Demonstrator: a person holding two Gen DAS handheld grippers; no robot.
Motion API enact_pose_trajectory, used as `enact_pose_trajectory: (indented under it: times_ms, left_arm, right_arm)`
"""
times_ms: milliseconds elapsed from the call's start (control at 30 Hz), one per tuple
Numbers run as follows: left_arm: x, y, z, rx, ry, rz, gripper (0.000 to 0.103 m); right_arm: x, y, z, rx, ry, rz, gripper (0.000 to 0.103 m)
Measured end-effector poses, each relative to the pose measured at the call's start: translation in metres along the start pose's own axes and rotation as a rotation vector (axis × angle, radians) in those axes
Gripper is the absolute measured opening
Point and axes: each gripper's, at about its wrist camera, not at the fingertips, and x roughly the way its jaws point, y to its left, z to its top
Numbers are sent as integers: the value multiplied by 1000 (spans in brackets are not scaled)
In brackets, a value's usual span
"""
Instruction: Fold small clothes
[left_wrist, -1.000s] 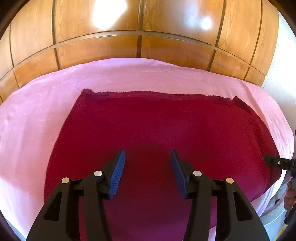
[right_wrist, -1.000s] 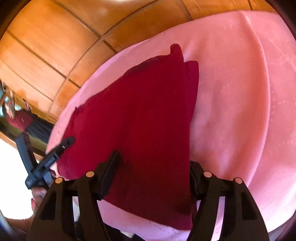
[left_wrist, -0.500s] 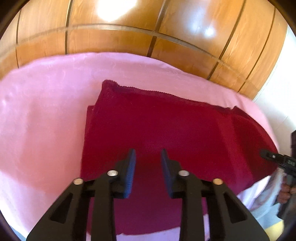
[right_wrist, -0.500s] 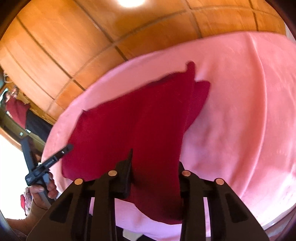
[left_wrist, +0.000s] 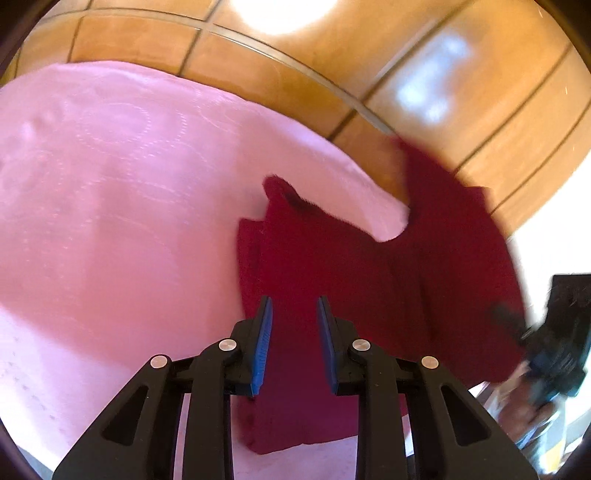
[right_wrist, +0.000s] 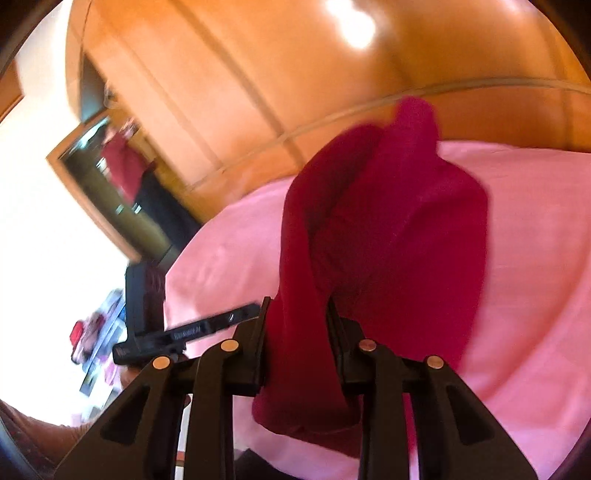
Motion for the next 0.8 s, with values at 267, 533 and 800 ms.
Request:
enact_pose_trajectory:
  times_ms: [267,533,800]
  left_arm:
    - [-17,7,5,-57,16,-87,23]
    - [-3,-8,12,-48,121,-186,48]
    - [26,-30,9,0,235,-135,48]
  right_arm:
    - [70,34,-26,-151,131,56,64]
    - [-10,11,-56,-165,101,76,69]
    - [-40,-10,-71,-153,71,-79,65]
